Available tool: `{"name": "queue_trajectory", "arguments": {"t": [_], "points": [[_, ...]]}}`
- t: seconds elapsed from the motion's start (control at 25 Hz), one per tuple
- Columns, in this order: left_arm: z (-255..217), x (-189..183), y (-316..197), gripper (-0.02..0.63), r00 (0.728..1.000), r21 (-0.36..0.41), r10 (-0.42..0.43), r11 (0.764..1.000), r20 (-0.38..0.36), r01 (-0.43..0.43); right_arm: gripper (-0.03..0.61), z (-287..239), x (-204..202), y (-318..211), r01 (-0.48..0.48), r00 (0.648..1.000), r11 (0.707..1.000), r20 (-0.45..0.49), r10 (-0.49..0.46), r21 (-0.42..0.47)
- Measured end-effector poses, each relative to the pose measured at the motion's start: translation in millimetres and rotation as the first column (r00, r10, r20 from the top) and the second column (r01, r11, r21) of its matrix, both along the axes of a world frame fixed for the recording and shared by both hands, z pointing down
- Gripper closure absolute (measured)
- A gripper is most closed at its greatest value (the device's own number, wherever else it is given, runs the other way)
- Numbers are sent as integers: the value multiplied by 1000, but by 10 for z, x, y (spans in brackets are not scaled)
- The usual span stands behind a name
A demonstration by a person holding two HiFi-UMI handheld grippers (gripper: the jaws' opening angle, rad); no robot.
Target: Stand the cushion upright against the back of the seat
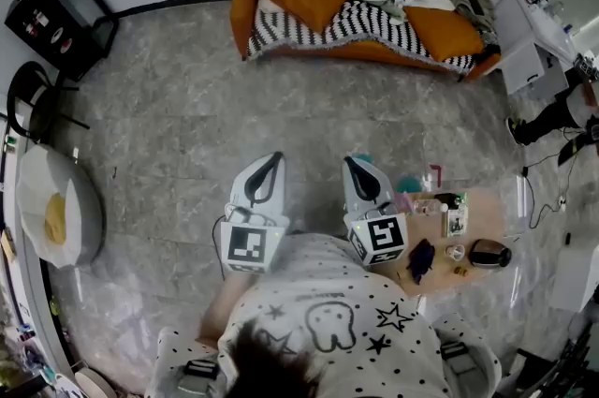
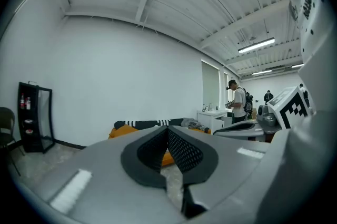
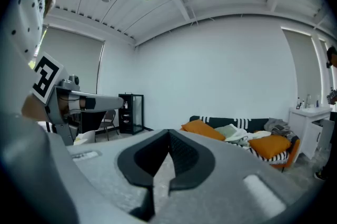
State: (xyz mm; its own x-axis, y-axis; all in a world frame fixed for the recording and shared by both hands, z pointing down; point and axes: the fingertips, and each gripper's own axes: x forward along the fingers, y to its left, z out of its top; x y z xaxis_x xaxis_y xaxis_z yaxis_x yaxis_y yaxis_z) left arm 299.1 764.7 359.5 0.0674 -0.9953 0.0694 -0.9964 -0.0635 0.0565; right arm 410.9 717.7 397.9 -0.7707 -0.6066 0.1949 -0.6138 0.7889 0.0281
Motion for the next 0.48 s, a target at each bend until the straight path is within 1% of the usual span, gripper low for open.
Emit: {"name": "queue_trajectory", "arguments": {"t": [0.08,0.2,0.32,0.48], "points": [[-11,33,-28,623,1000,3,-1,1000,-9,1,580,-22,13,-25,15,1000,1000,15,-16,11],[18,76,-48,623,1000,11,-1,1000,-28,1,580,-80,16,-5,53,996,998,73,-55,23],[45,120,-100,618,999,-7,9,1000,-38,-9,580,3,64,-75,24,996,1000,90,-22,-20],[31,199,-191,618,998,-15,63,998,-10,-63,580,97,105,-198,-6,996,999,85,9,-44]]}}
